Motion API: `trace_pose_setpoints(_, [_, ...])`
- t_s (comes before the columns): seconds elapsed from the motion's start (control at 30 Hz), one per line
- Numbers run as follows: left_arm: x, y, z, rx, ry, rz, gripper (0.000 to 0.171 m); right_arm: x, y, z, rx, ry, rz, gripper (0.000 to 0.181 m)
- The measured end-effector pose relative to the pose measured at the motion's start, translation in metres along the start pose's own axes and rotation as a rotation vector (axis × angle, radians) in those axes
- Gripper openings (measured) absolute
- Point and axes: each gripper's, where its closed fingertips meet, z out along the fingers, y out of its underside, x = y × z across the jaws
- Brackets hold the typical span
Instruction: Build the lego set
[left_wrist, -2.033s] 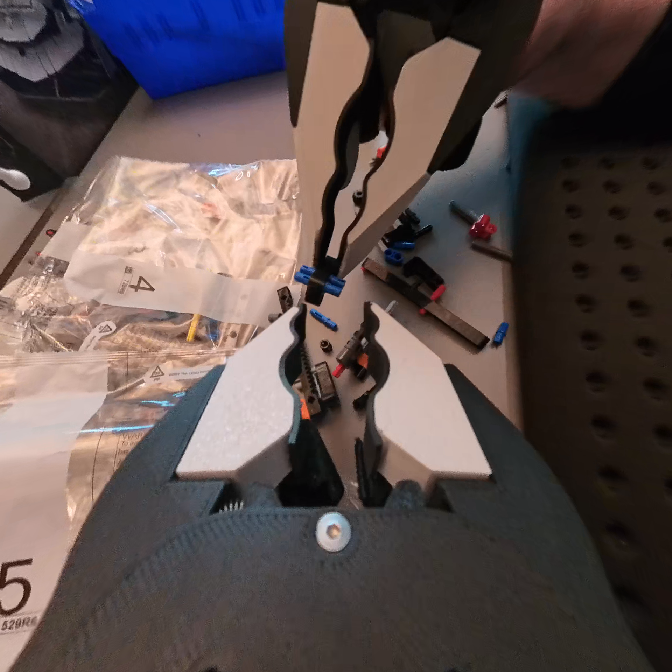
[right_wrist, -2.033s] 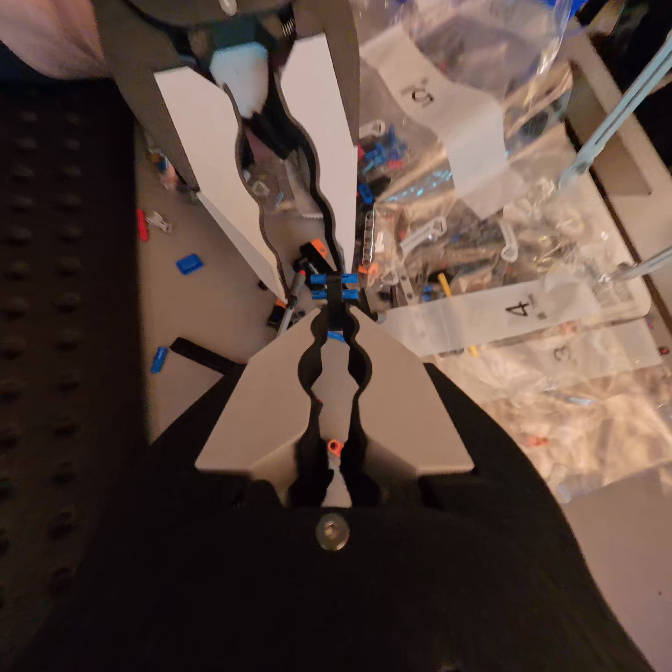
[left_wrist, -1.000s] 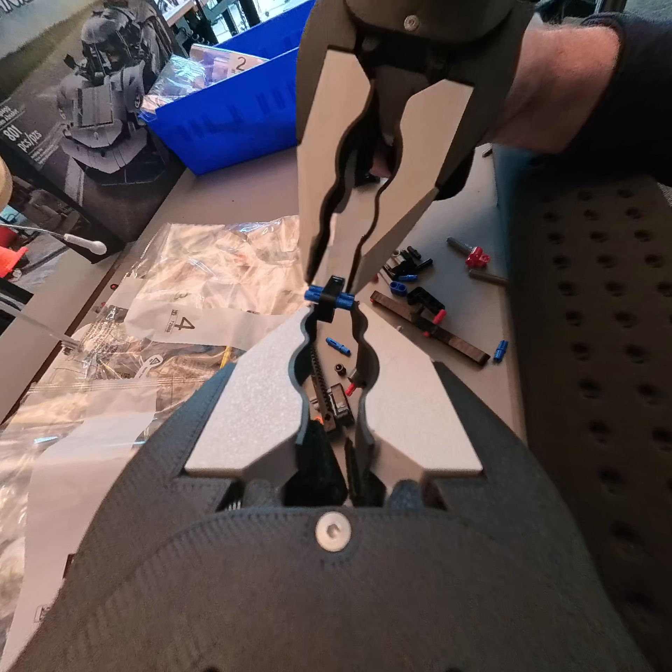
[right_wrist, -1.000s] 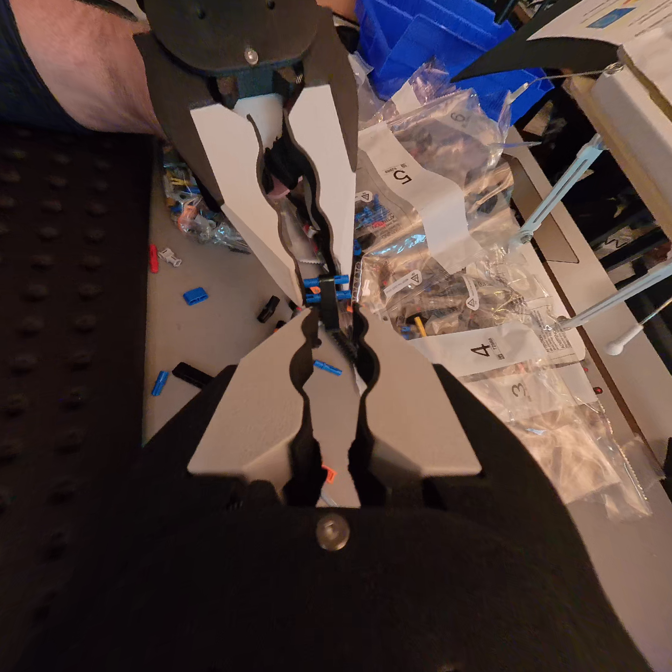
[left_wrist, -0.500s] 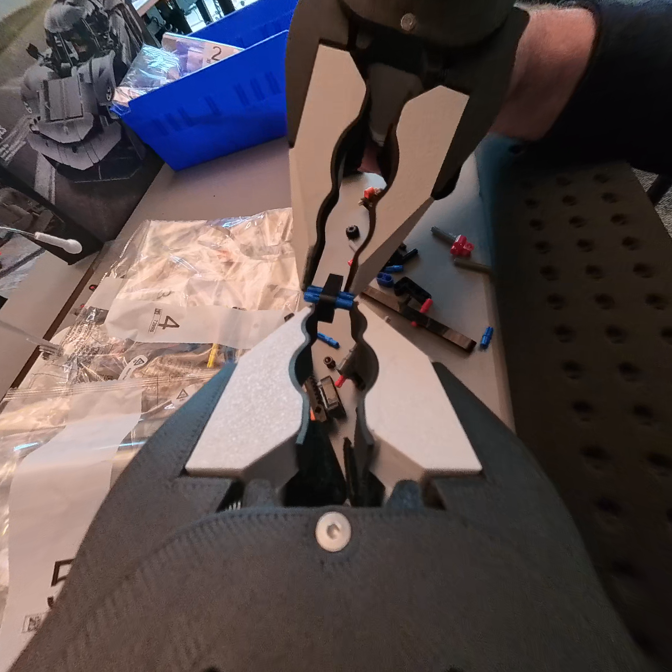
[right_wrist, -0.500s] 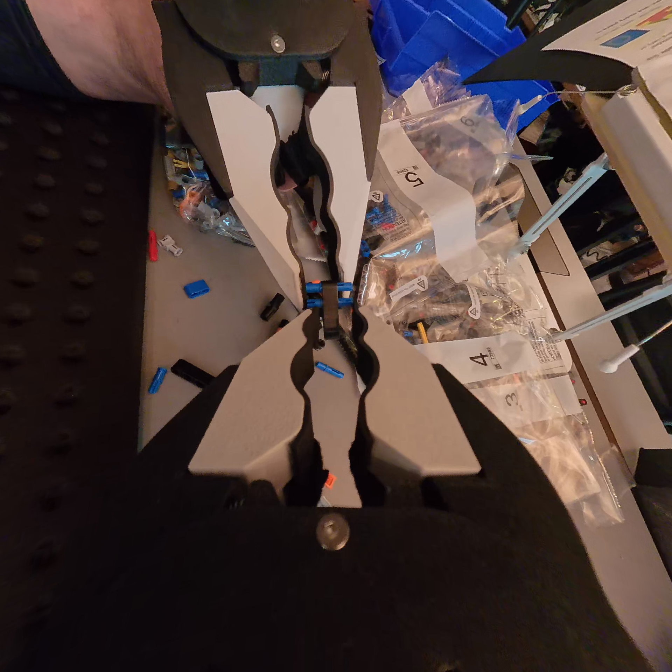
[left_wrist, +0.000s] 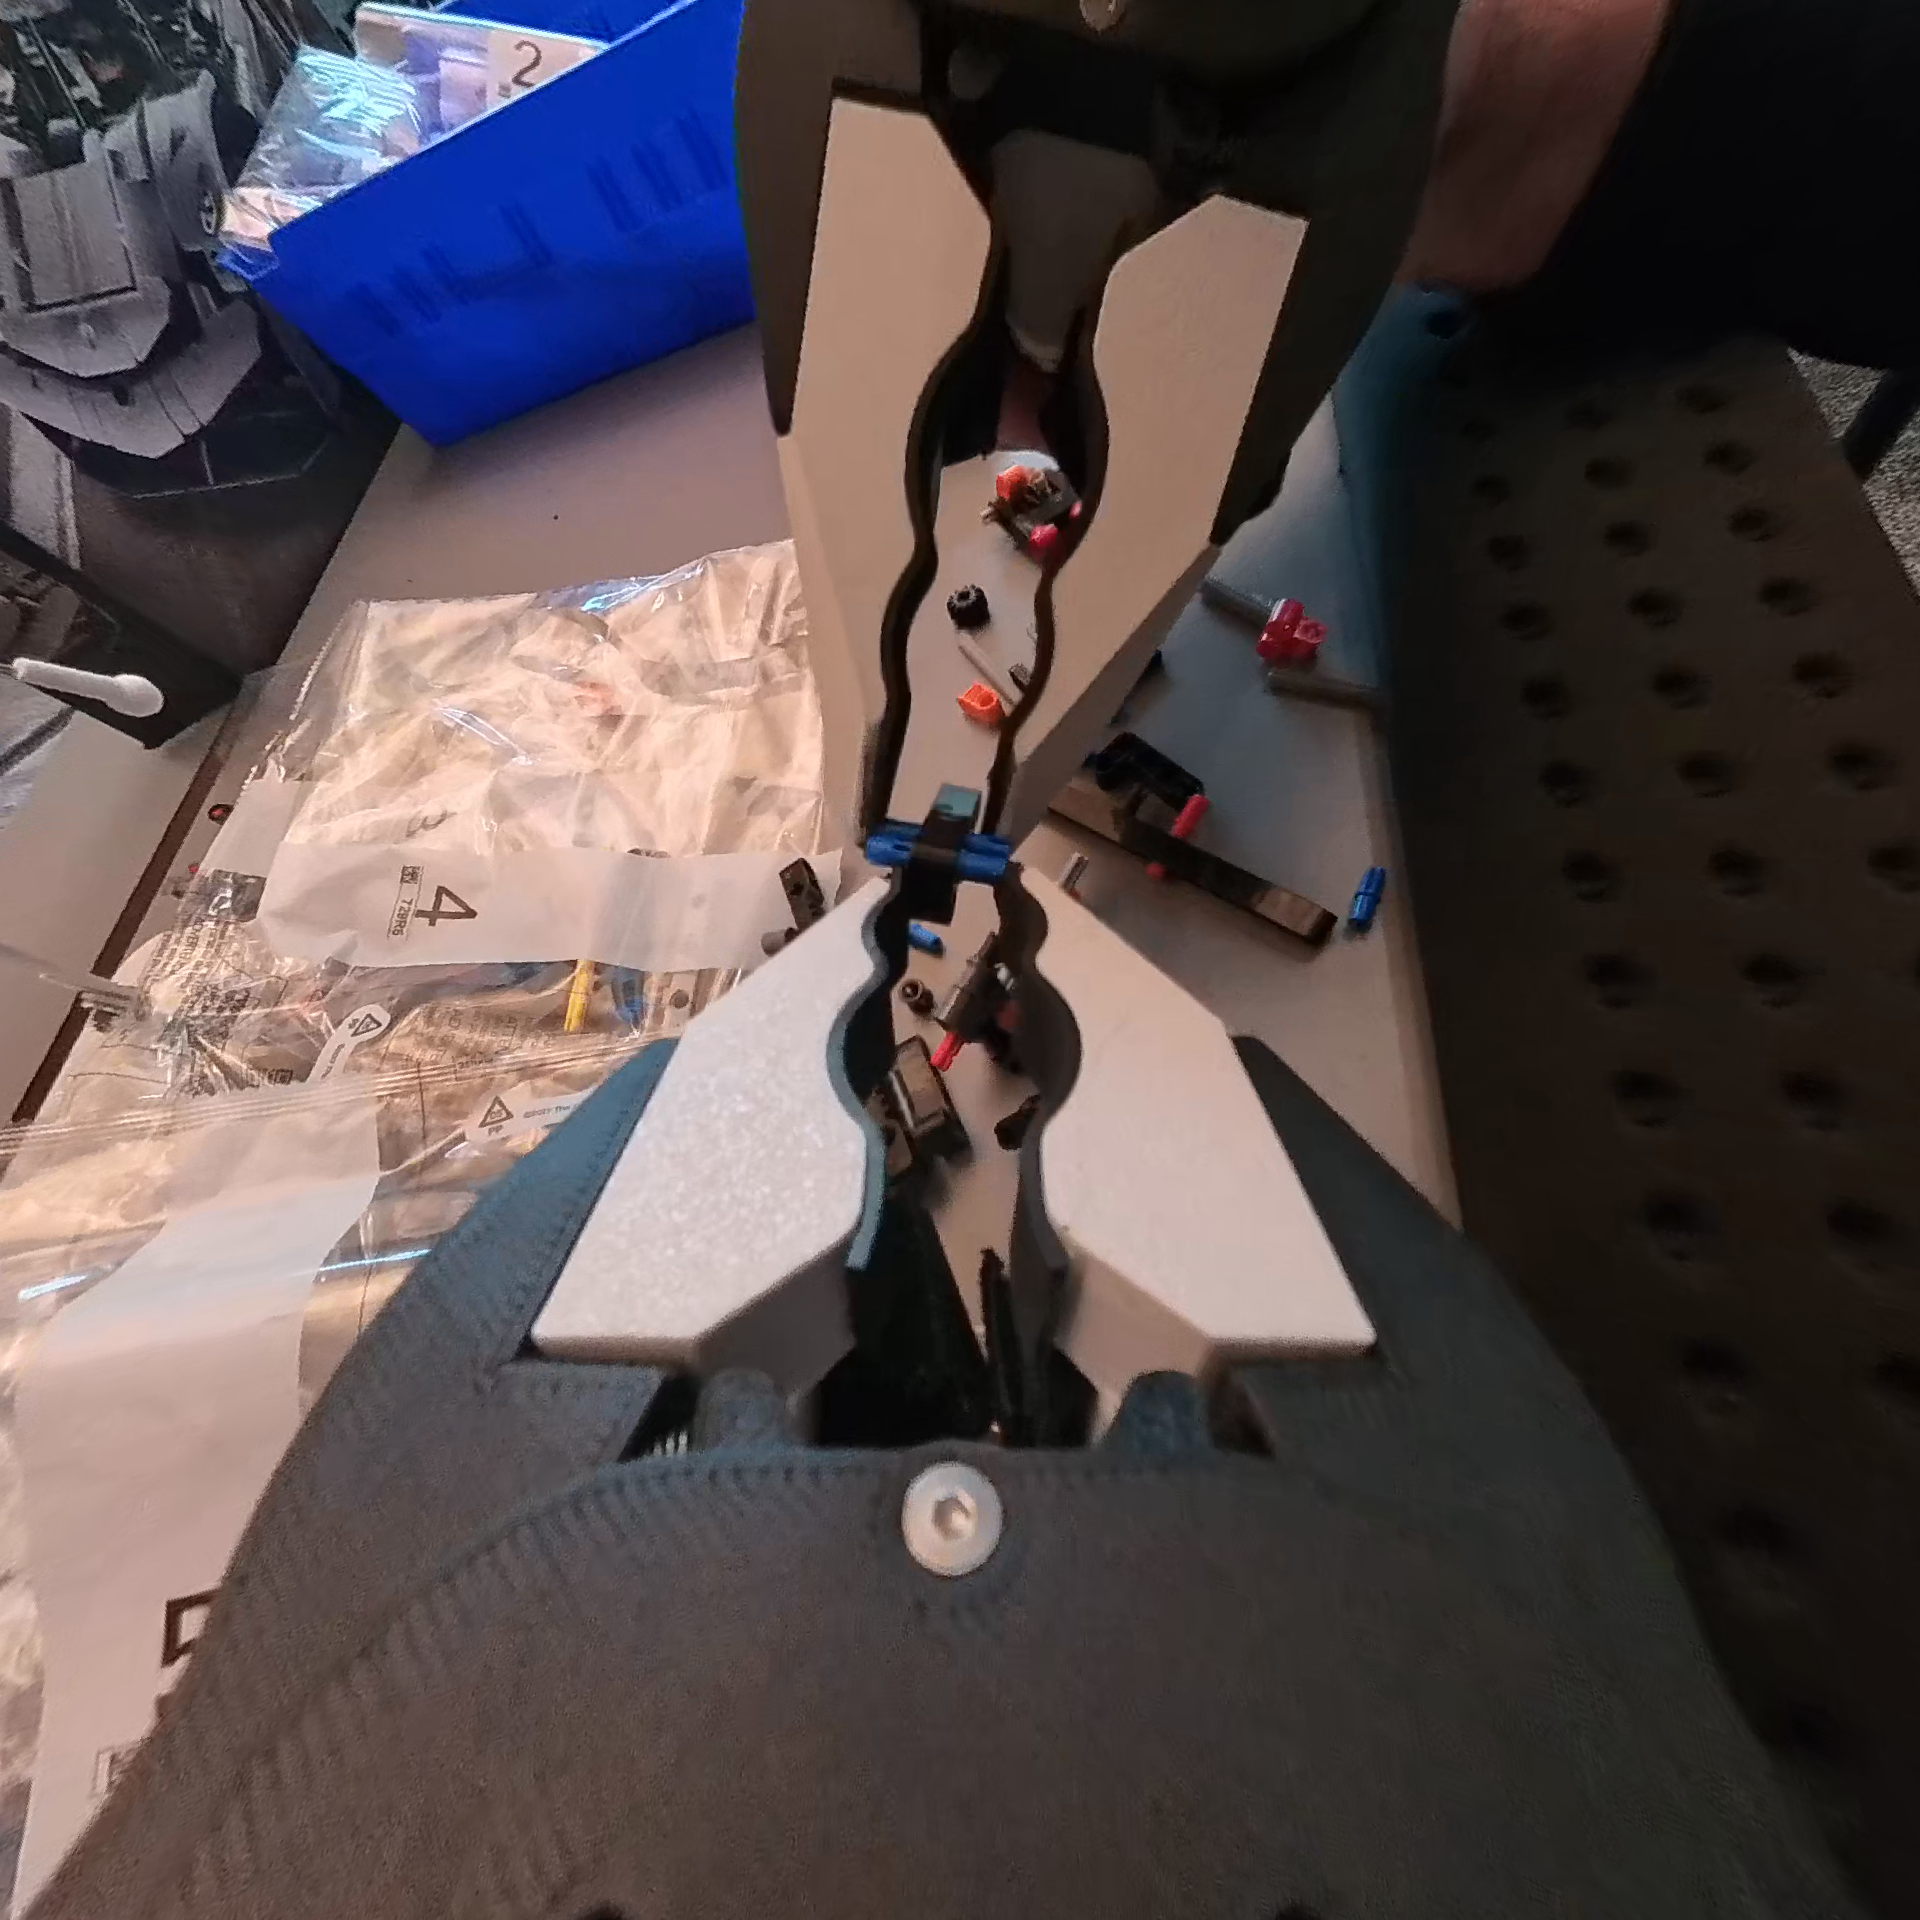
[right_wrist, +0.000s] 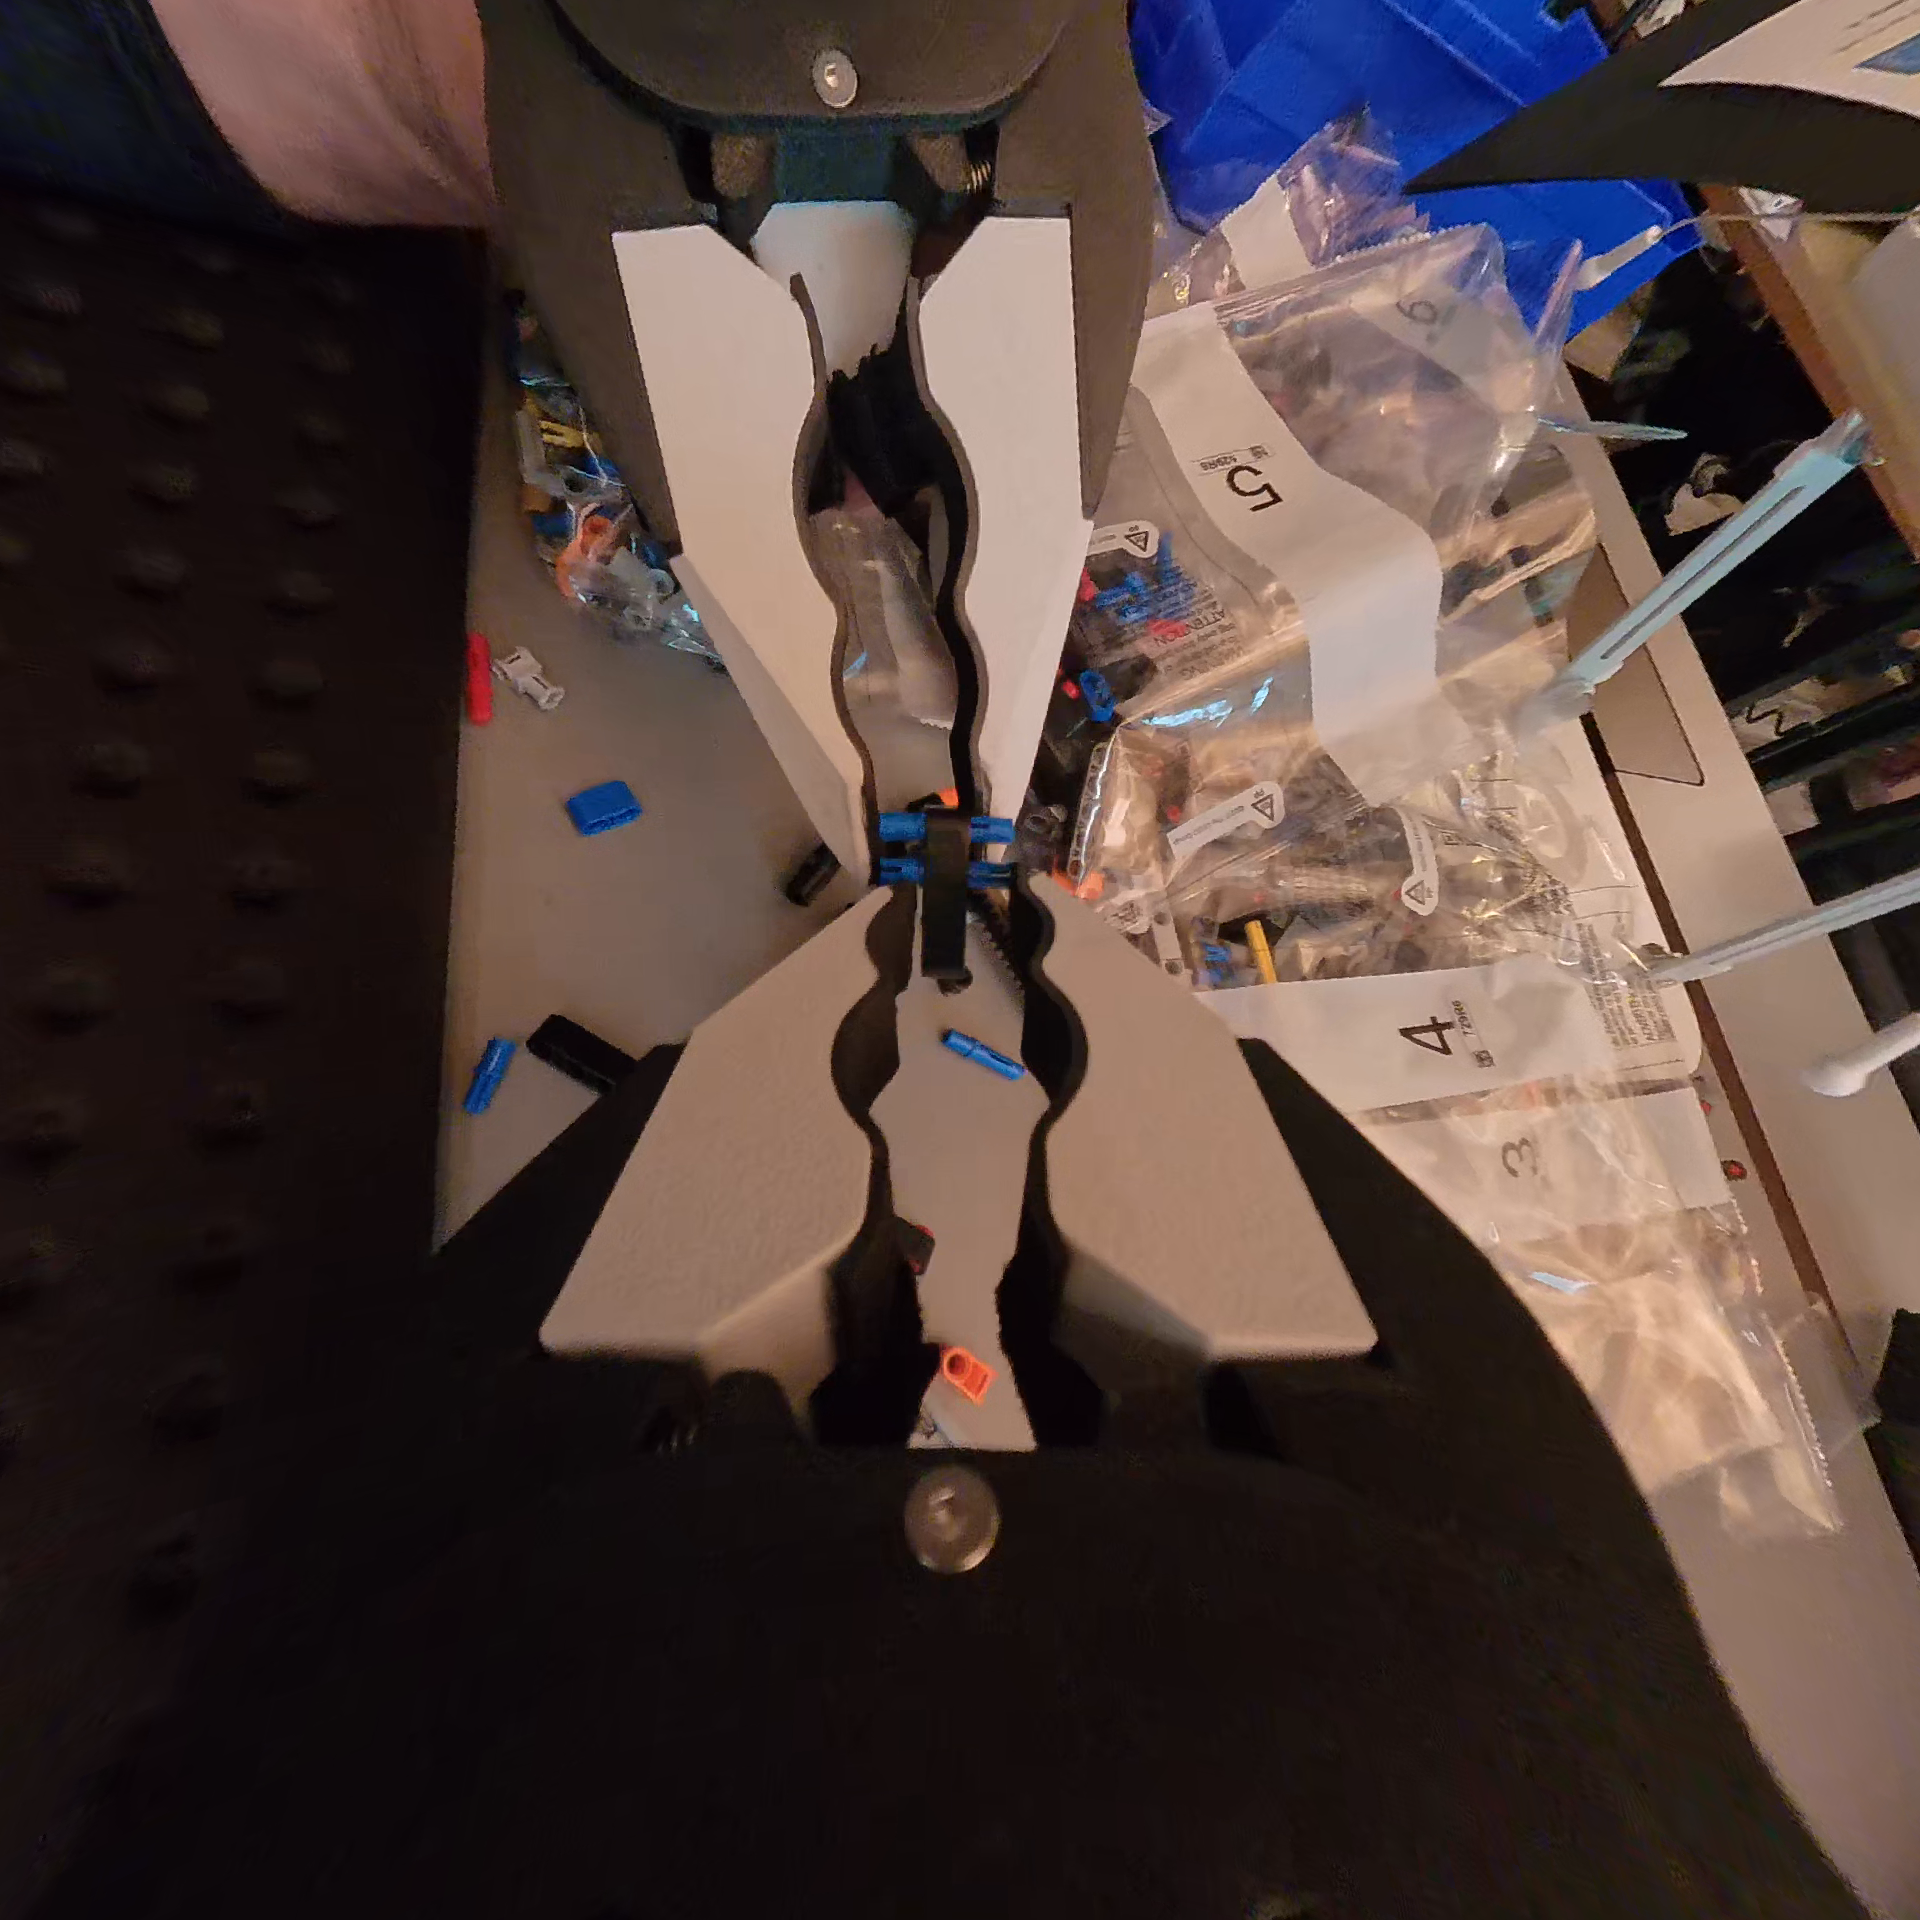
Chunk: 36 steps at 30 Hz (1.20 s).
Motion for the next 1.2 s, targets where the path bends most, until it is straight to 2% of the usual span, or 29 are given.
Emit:
trace_pose_setpoints(0.33, [0.007,0.007,0.005,-0.051,0.019,0.047,0.015,-0.007,0.009,0.003,-0.083,-0.009,-0.048,0.013])
trace_pose_setpoints(0.6, [0.011,0.006,0.004,-0.029,0.056,0.034,0.015,-0.015,0.007,0.000,-0.079,-0.051,-0.046,0.005])
trace_pose_setpoints(0.77, [0.003,0.010,0.008,-0.059,0.018,0.009,0.016,-0.007,0.012,0.004,-0.088,-0.020,-0.010,0.005])
trace_pose_setpoints(0.87, [-0.009,0.004,0.004,-0.017,-0.032,-0.031,0.016,0.007,0.006,0.002,-0.043,0.031,0.039,0.007])
trace_pose_setpoints(0.93, [-0.021,0.006,0.001,-0.025,-0.101,-0.036,0.016,0.015,0.011,-0.001,-0.048,0.062,0.069,0.013])
trace_pose_setpoints(1.03, [-0.026,0.002,0.000,-0.011,-0.135,-0.027,0.015,0.014,0.009,-0.004,-0.017,0.017,0.126,0.026])
trace_pose_setpoints(1.2, [-0.031,0.001,0.001,-0.025,-0.182,-0.012,0.016,0.020,0.006,-0.006,-0.009,0.078,0.081,0.024])
